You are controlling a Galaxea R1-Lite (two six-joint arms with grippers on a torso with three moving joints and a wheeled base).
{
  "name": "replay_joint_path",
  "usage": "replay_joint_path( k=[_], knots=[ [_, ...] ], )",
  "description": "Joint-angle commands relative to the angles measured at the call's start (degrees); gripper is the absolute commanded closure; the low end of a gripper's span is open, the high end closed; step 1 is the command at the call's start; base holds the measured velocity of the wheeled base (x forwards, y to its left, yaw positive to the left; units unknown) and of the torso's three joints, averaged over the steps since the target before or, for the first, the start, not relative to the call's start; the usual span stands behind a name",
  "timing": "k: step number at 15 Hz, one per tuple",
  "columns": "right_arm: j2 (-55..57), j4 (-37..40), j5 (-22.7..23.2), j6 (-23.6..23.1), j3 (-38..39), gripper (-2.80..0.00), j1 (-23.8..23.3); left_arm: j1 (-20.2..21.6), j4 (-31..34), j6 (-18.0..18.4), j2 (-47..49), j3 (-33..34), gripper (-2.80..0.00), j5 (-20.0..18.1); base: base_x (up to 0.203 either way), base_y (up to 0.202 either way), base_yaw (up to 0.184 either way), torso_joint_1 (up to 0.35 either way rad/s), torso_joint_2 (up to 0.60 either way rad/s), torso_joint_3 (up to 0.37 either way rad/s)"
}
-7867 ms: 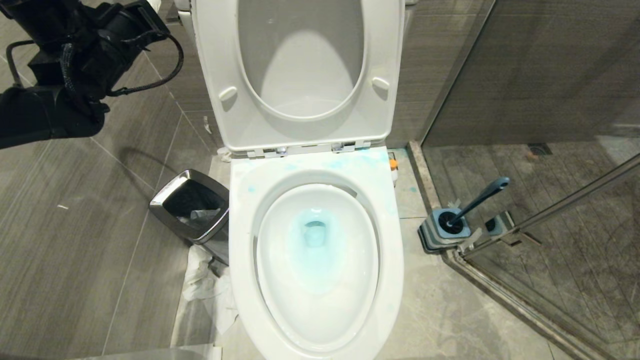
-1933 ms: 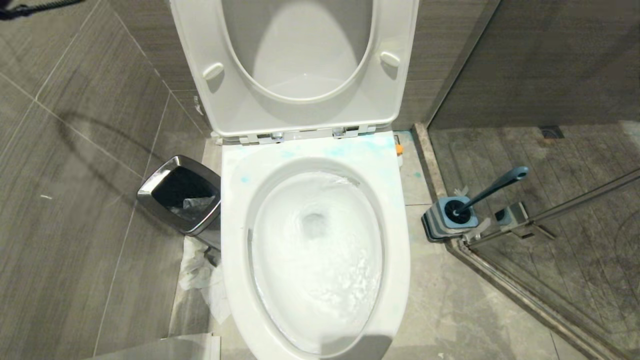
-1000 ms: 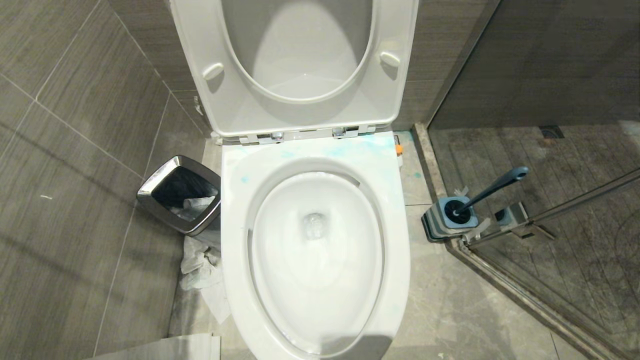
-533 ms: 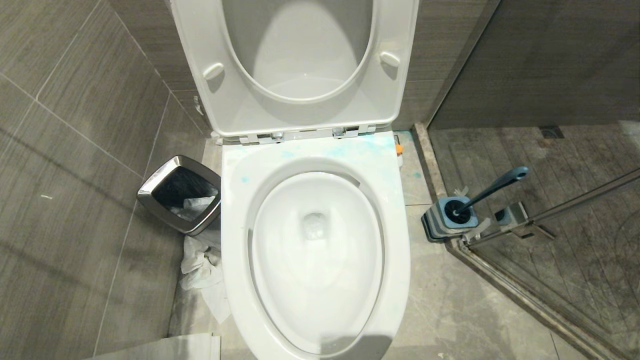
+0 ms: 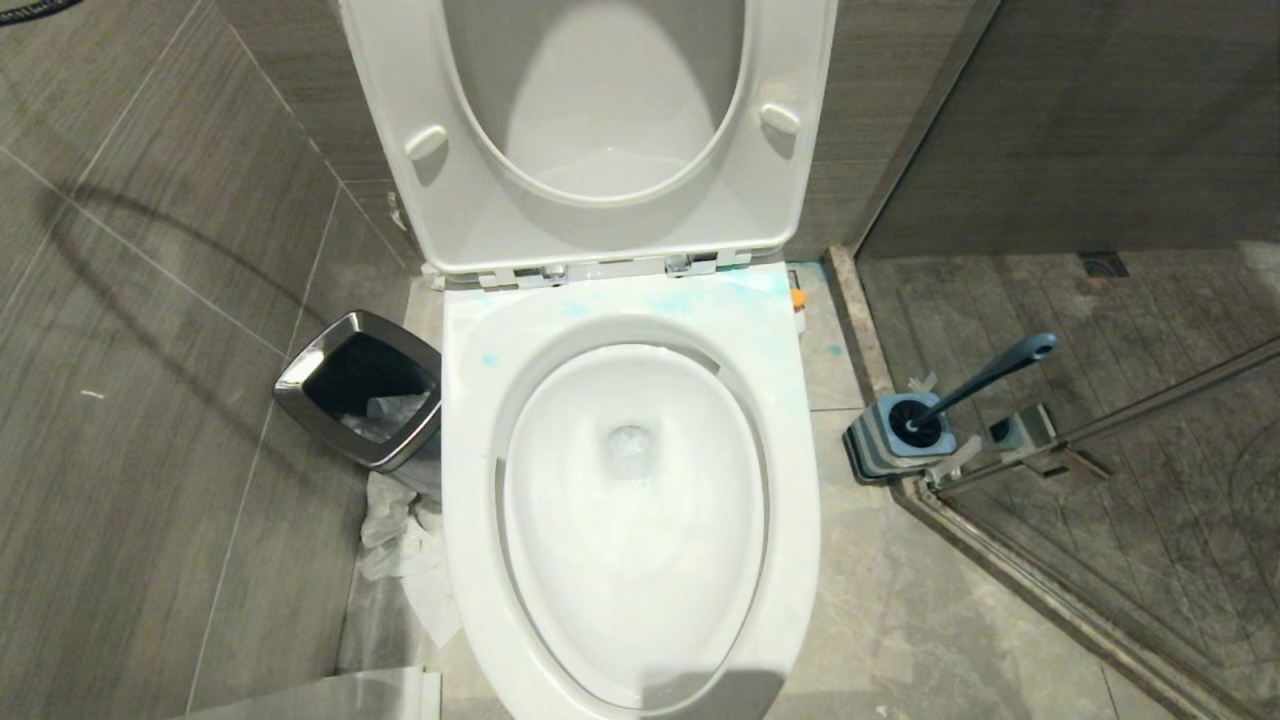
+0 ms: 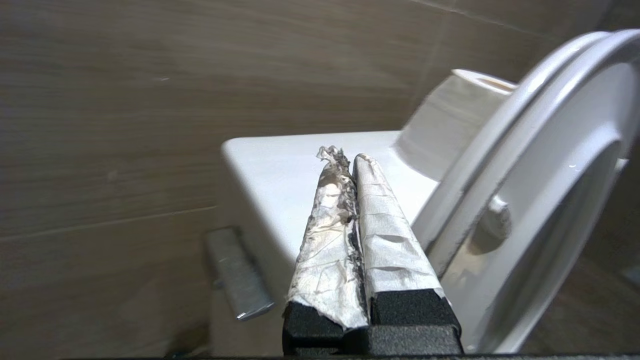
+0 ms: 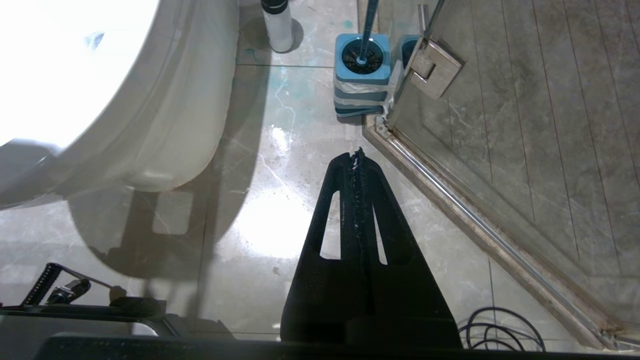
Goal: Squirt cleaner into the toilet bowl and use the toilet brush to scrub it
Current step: Close the toilet lid
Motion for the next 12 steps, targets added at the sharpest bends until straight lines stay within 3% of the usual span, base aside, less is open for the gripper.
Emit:
replay_joint_path(
  k=[1,8,12],
  knots=[
    [0.0,0.0,0.1,0.0,0.0,0.0,0.0,-1.1,-5.7,-1.2,4.7,-0.3,0.0,-2.4,0.0,0.0,0.0,0.0,0.0,0.0],
    [0.0,0.0,0.0,0.0,0.0,0.0,0.0,-7.6,-10.6,-0.5,6.5,-0.3,0.0,-2.8,0.0,0.0,0.0,0.0,0.0,0.0],
    [0.0,0.0,0.0,0.0,0.0,0.0,0.0,-10.8,-10.2,4.1,7.2,-0.2,0.0,-2.7,0.0,0.0,0.0,0.0,0.0,0.0]
  ],
)
